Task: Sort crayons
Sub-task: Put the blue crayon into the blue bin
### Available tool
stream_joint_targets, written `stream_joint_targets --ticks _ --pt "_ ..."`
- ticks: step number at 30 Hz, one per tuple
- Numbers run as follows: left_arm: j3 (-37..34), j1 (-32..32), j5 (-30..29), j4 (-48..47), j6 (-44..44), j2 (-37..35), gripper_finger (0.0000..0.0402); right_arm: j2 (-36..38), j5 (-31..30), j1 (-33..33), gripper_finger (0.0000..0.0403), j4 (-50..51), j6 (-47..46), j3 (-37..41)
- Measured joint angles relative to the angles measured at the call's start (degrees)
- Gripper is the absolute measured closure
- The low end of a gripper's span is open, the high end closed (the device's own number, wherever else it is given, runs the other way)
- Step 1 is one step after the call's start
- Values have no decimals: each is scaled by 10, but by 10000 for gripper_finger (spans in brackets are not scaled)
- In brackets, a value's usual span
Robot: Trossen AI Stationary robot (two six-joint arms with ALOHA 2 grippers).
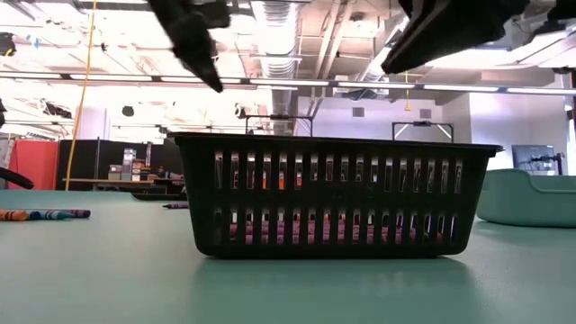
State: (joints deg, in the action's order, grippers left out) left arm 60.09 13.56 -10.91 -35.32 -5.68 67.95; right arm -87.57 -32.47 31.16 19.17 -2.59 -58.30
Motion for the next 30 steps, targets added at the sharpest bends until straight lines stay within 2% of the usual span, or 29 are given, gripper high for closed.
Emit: stream_joint_targets --ticks 4,8,14,17,22,30 --pt "-151 -41 1 104 49 -112 346 0 83 -50 328 0 4 -2" --pt "-278 -70 0 187 92 -200 347 0 171 -129 328 0 16 -2" --pt "-417 -80 -3 283 100 -270 348 -3 297 -251 328 4 73 -2" --pt "-482 -80 -3 380 79 -288 348 -12 351 -303 328 7 96 -2" --pt "-558 -80 -5 537 36 -330 348 -38 403 -366 328 6 116 -2" --pt "-595 -80 -1 628 -24 -432 348 -107 416 -385 328 12 160 -2"
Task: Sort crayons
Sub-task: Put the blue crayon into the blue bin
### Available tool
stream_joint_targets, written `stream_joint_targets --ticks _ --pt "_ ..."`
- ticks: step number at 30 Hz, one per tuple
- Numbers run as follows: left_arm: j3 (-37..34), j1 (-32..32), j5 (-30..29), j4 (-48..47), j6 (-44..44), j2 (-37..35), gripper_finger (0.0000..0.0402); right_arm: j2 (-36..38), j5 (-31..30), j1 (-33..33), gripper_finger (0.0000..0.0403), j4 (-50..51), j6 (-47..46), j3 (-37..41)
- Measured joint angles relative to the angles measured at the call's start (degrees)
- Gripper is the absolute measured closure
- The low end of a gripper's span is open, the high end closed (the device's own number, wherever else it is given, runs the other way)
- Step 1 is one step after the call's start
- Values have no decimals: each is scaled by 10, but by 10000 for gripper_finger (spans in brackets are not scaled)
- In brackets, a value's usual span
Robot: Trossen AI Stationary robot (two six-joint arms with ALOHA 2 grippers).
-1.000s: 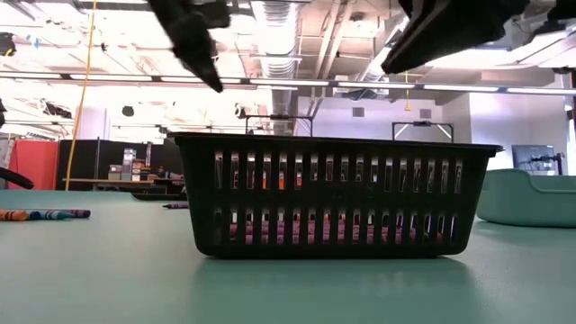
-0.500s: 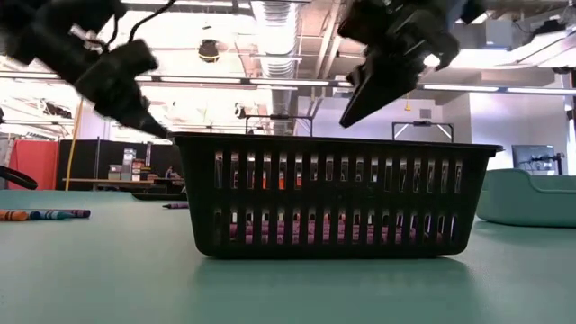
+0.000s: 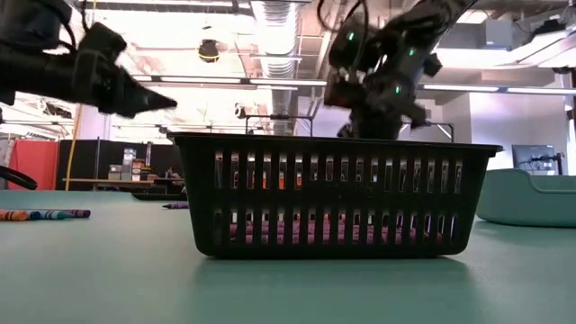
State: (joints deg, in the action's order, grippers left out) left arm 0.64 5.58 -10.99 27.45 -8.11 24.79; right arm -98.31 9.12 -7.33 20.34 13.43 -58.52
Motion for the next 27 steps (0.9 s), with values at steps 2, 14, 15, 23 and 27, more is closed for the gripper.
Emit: stream_joint_targets --ticks 2,14,15,23,27 --pt "0 0 -1 -8 -12 -27 348 -16 -8 0 328 -1 14 0" --pt "0 1 85 9 3 -121 348 -21 50 2 328 -32 30 0" --pt "-1 0 95 16 2 -130 348 -26 52 2 328 -35 30 0" --pt "-1 1 34 -67 28 -166 348 -42 38 1 328 -44 33 0" --pt "-1 1 29 -143 31 -166 348 -41 36 2 328 -47 36 0"
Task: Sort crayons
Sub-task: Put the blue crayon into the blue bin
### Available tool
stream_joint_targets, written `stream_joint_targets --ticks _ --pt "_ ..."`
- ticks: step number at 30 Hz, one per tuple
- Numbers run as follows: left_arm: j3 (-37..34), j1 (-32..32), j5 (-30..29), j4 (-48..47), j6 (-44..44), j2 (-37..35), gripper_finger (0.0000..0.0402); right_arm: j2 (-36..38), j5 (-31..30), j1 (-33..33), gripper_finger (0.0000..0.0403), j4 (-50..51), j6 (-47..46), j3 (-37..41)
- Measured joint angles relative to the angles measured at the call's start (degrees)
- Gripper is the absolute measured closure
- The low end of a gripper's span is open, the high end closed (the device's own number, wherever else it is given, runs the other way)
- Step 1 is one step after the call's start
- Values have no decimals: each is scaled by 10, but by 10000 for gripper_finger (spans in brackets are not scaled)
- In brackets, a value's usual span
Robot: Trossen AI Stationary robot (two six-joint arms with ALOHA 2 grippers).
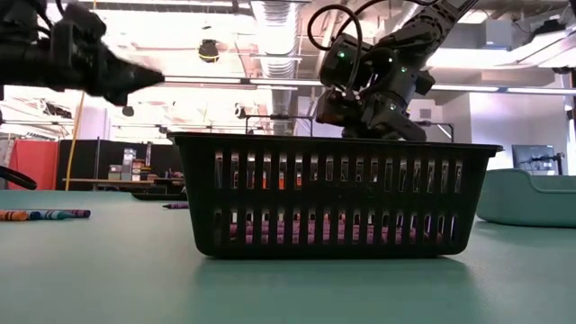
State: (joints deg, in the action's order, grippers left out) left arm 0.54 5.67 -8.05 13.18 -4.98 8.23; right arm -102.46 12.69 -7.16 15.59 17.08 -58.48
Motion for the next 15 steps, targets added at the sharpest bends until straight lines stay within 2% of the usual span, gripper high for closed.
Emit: stream_joint_targets --ticks 5,15 --pt "0 0 -1 -109 1 1 348 0 -5 0 328 0 0 0" --pt "5 0 13 -122 2 16 348 0 -25 3 328 -20 -4 23"
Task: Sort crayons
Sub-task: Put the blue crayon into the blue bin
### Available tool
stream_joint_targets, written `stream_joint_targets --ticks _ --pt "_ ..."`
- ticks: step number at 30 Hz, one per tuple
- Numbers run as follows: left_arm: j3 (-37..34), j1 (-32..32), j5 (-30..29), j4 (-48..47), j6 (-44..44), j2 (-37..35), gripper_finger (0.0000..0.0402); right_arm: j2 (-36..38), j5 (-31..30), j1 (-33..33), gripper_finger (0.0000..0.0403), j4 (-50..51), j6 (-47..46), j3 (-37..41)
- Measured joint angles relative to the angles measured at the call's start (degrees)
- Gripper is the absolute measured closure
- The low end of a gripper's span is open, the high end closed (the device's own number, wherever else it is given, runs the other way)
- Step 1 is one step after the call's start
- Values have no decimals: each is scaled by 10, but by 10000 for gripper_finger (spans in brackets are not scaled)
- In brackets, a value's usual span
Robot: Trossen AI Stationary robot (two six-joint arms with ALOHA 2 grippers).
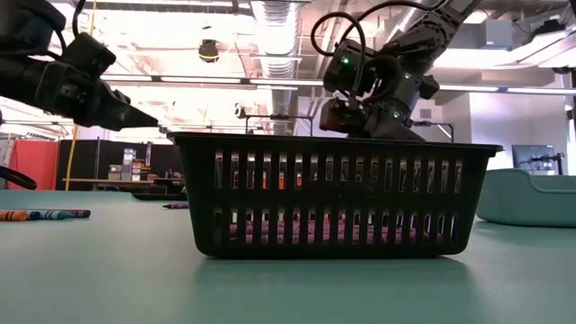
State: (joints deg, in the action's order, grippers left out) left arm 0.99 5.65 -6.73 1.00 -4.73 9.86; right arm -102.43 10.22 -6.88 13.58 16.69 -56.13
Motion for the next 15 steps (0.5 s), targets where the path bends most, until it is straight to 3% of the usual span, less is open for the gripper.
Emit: stream_joint_targets --ticks 8,15 --pt "1 0 0 -2 0 1 348 -2 -21 2 328 3 -2 3" --pt "1 0 0 -4 0 2 348 -54 -26 4 331 8 -2 -2"
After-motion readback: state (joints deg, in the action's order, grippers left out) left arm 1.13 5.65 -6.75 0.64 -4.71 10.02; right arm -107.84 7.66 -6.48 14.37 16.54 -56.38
